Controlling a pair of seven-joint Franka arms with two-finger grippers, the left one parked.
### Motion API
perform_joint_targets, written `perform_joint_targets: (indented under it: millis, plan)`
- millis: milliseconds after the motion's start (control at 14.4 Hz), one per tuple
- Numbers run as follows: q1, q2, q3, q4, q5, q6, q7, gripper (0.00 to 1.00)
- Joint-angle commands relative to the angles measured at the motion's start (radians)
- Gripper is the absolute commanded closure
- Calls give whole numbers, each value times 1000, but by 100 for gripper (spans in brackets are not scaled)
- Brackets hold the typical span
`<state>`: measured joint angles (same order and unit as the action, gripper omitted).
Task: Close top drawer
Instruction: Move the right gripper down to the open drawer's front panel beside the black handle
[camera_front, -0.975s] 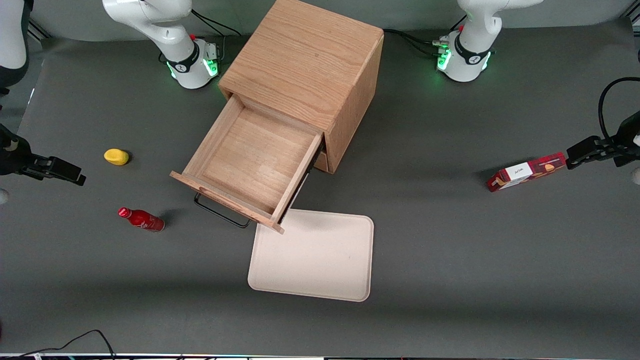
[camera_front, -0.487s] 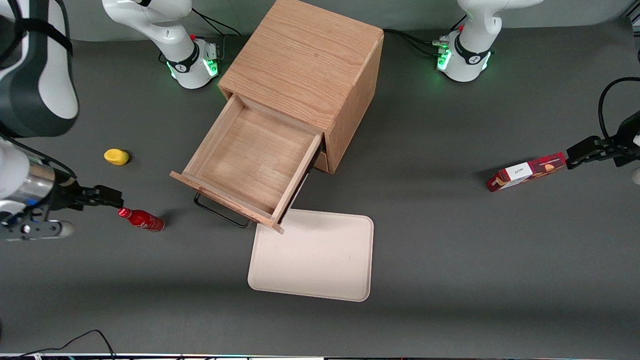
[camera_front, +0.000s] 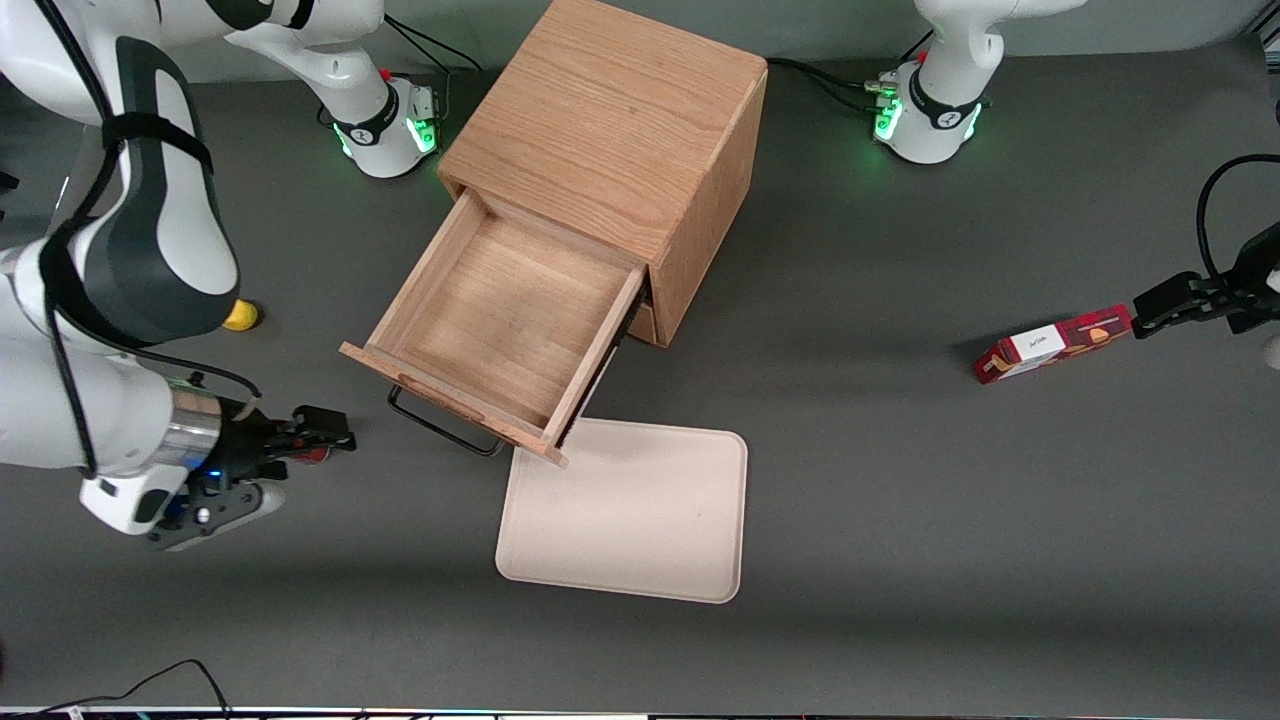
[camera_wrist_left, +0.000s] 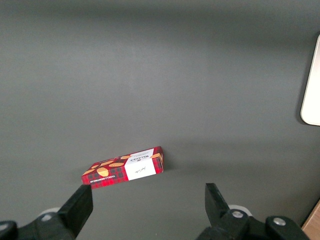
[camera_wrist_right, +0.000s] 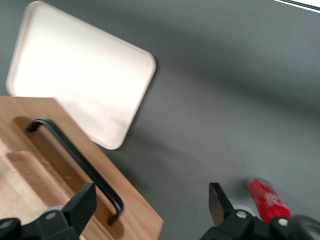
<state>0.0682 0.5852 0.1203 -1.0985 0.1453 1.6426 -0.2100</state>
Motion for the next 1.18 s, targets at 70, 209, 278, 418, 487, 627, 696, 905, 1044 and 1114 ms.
perform_joint_targets:
  millis: [70,209,278,418,487,627,696,905,1044,1114]
  plan:
    - [-10,62,32,63,68,-38,-164,0]
    - [-13,82,38,62,94,-64,-241,0]
    - [-14,91,38,62,109,-85,-277,0]
    - [-15,107,36,60,125,-107,-319,0]
    - [-13,114,36,59,131,-107,-328,0]
    - [-10,126,38,55,134,-109,-335,0]
    - [-8,131,39,54,134,-110,-336,0]
    - [-1,150,39,46,134,-112,-356,0]
    - [1,160,39,42,132,-112,-358,0]
    - [2,162,39,40,132,-112,-361,0]
